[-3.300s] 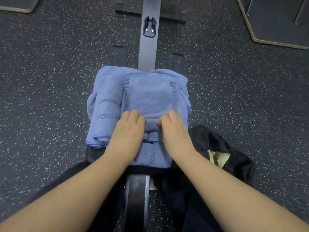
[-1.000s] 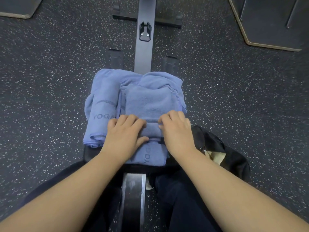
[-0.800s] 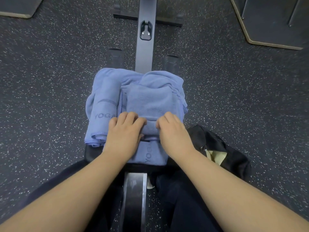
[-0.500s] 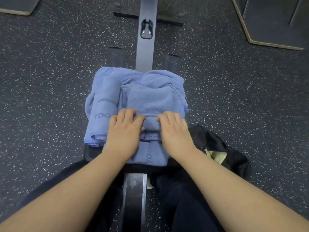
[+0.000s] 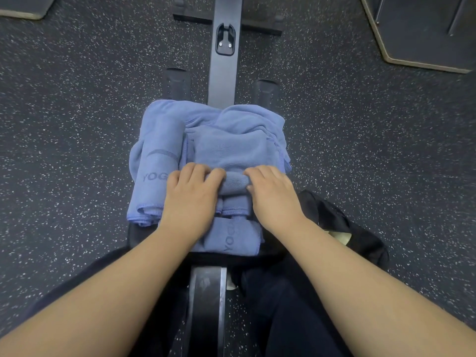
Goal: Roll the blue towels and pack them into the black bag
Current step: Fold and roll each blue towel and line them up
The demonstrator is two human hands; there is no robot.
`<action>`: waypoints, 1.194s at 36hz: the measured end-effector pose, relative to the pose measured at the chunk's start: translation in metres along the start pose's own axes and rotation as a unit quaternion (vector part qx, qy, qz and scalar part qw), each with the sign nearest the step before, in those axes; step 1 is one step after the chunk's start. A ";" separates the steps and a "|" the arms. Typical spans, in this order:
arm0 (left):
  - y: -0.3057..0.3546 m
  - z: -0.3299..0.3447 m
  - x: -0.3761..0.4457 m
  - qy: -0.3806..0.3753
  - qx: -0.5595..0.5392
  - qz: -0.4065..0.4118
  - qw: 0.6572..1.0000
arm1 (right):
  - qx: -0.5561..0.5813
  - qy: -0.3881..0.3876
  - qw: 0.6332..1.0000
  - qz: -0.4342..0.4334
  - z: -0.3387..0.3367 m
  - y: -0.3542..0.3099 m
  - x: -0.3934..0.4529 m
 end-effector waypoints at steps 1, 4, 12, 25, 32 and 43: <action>0.000 -0.001 0.000 0.001 0.001 0.000 1.000 | -0.003 -0.007 1.000 0.000 0.001 0.000 0.000; 0.002 0.003 -0.001 -0.023 -0.002 0.006 1.000 | -0.007 -0.019 1.000 0.006 0.001 0.001 0.001; 0.001 0.013 0.000 -0.050 -0.032 -0.001 0.998 | -0.014 -0.058 0.998 0.002 0.007 0.001 0.008; 0.001 0.004 0.004 -0.059 -0.077 0.036 0.995 | 0.010 -0.095 0.995 0.002 -0.001 0.003 0.003; -0.004 0.010 0.001 -0.108 -0.081 0.052 0.990 | 0.020 -0.114 0.993 0.007 -0.007 0.002 -0.005; -0.002 0.003 -0.002 -0.090 -0.042 0.065 0.993 | 0.059 -0.151 0.986 0.042 -0.006 0.010 -0.015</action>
Point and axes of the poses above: each hand's wrist, its own x-axis towards the middle knuckle, its own z-axis out of the palm, y = z × x, the point moved 10 cm from there along x, towards the middle knuckle
